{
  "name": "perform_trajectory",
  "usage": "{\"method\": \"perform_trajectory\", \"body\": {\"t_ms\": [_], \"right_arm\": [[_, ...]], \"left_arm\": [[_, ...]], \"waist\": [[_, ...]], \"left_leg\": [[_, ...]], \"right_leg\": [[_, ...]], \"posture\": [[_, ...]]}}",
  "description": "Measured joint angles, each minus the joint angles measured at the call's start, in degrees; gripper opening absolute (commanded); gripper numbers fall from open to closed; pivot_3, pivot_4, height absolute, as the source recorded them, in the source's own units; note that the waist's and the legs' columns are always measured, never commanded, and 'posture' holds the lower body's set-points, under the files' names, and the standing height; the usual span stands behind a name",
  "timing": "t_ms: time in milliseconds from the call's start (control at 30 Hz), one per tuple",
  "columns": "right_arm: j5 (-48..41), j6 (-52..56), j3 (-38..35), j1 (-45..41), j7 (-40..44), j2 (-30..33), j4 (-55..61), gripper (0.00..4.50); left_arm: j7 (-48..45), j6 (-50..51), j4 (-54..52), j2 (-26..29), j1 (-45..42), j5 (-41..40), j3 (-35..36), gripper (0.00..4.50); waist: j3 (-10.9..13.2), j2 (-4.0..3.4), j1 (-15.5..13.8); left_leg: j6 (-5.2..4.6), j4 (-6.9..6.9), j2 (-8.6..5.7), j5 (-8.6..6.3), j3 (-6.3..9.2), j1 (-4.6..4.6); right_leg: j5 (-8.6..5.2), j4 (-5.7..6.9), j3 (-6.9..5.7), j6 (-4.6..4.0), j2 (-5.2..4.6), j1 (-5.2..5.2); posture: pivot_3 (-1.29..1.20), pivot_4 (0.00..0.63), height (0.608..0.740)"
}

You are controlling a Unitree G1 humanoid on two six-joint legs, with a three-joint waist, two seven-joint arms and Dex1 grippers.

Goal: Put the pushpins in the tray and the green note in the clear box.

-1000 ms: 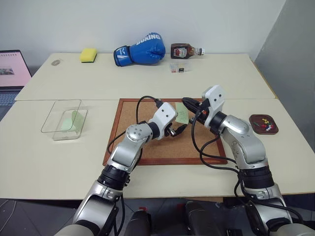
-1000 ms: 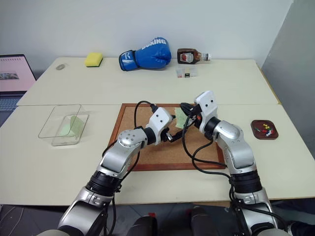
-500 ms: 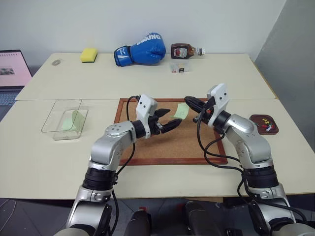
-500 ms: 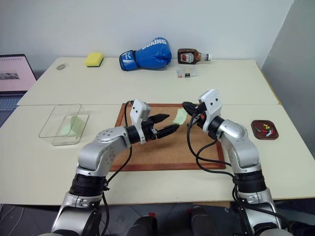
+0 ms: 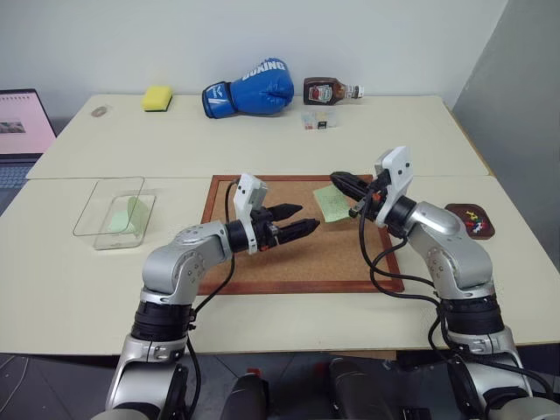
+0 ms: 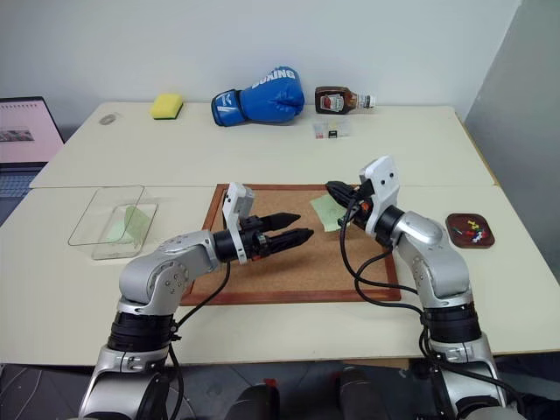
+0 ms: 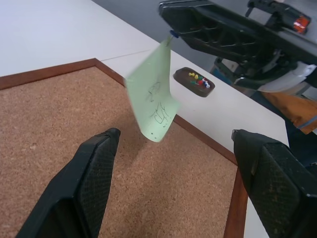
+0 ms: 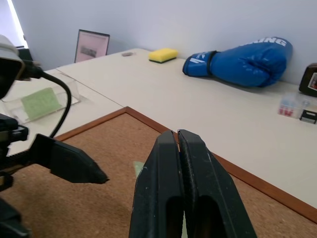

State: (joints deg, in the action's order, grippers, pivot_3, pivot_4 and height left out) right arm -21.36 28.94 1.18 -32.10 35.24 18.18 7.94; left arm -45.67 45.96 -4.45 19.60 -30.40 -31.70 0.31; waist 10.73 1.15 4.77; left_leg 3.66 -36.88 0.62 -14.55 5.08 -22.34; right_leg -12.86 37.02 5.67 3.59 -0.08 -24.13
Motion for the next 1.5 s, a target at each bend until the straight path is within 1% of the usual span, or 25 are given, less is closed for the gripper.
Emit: {"method": "perform_trajectory", "body": {"t_ms": [167, 333, 467, 500, 533, 600, 933, 967, 1000, 1267, 1500], "right_arm": [[-3.52, 3.71, 0.07, 0.1, 0.95, 0.09, 3.46, 0.0], [-5.18, 5.98, 0.73, 0.76, 0.19, -1.24, 5.82, 0.0], [-5.25, 6.75, 1.2, 1.32, -0.92, -2.08, 5.91, 0.0], [-5.25, 6.76, 1.23, 1.31, -1.16, -2.39, 5.92, 0.0], [-5.25, 6.76, 1.28, 1.31, -1.45, -2.6, 5.92, 0.0], [-5.24, 6.76, 1.27, 1.31, -1.59, -2.59, 5.92, 0.0], [-5.18, 6.51, 1.19, 1.3, -1.59, -2.36, 5.87, 0.0], [-5.16, 6.46, 1.19, 1.29, -1.59, -2.36, 5.85, 0.0], [-5.15, 6.41, 1.19, 1.29, -1.59, -2.36, 5.84, 0.0], [-5.13, 6.37, 1.19, 1.27, -1.65, -2.17, 5.83, 0.0], [-5.15, 6.39, 0.41, 0.85, -2.63, -1.19, 5.84, 0.0]], "left_arm": [[0.0, -0.17, 0.63, -0.79, -0.67, 0.04, -0.18, 3.86], [0.03, -1.51, 1.02, -2.13, -2.1, 0.32, -2.24, 3.86], [1.05, -2.2, 2.47, -3.36, -3.07, 0.33, -2.18, 3.21], [1.27, -2.35, 2.66, -3.6, -3.33, 0.29, -2.16, 2.95], [1.27, -2.36, 2.73, -3.64, -3.59, 0.19, -2.16, 2.82], [1.26, -2.36, 2.74, -3.54, -3.65, 0.1, -2.07, 2.33], [1.32, -2.35, 2.74, -2.79, -3.59, 0.2, -2.16, 0.47], [1.36, -2.35, 2.74, -2.71, -3.56, 0.31, -2.16, 0.18], [1.4, -2.36, 2.74, -2.62, -3.52, 0.36, -2.16, 0.07], [2.7, -2.27, 3.16, -2.48, -3.48, 0.73, -2.22, 0.07], [5.09, -1.28, 7.09, -2.27, -3.51, 1.79, -2.22, 0.07]], "waist": [[0.0, 0.0, -0.03], [0.0, 0.0, -0.03], [0.0, 0.0, -0.03], [0.0, 0.0, -0.02], [0.0, 0.0, -0.02], [0.0, 0.0, -0.02], [0.0, 0.0, -0.02], [0.0, 0.0, -0.02], [0.0, 0.0, -0.02], [0.0, 0.0, -0.02], [0.0, 0.0, -0.02]], "left_leg": [[0.0, 0.0, 0.0, 0.0, 0.0, 0.0], [0.0, -0.01, 0.0, 0.0, 0.0, 0.0], [0.0, -0.01, 0.0, 0.0, 0.0, 0.0], [0.0, -0.01, 0.0, 0.0, 0.0, 0.0], [0.0, -0.01, 0.0, 0.0, 0.0, 0.0], [0.0, -0.01, 0.0, 0.0, 0.0, 0.0], [0.0, -0.01, 0.0, 0.0, 0.0, 0.0], [0.0, -0.01, 0.0, 0.0, 0.0, 0.0], [0.0, -0.01, 0.0, 0.0, 0.0, 0.0], [0.0, -0.01, 0.0, 0.0, 0.0, 0.0], [0.0, -0.01, 0.0, 0.0, 0.0, 0.0]], "right_leg": [[0.0, 0.0, 0.0, 0.0, 0.0, 0.0], [0.0, 0.0, 0.0, 0.0, 0.0, 0.0], [0.0, 0.01, 0.0, 0.0, 0.0, 0.0], [0.0, 0.01, 0.0, 0.0, 0.0, 0.0], [0.0, 0.01, 0.0, 0.0, 0.0, 0.0], [0.0, 0.0, 0.0, 0.0, 0.0, 0.0], [0.0, 0.0, 0.0, 0.01, 0.0, 0.0], [0.0, 0.0, 0.0, 0.0, 0.0, 0.0], [0.0, 0.0, 0.0, 0.0, 0.0, 0.0], [0.0, 0.0, 0.0, 0.0, 0.0, 0.0], [0.0, 0.0, 0.0, 0.0, 0.0, 0.0]], "posture": [[0.0, 0.15, 0.74], [0.0, 0.15, 0.74], [0.0, 0.15, 0.74], [0.0, 0.15, 0.74], [0.0, 0.15, 0.74], [0.0, 0.15, 0.74], [0.0, 0.15, 0.74], [0.0, 0.15, 0.74], [0.0, 0.15, 0.74], [0.0, 0.15, 0.74], [0.0, 0.15, 0.74]]}}
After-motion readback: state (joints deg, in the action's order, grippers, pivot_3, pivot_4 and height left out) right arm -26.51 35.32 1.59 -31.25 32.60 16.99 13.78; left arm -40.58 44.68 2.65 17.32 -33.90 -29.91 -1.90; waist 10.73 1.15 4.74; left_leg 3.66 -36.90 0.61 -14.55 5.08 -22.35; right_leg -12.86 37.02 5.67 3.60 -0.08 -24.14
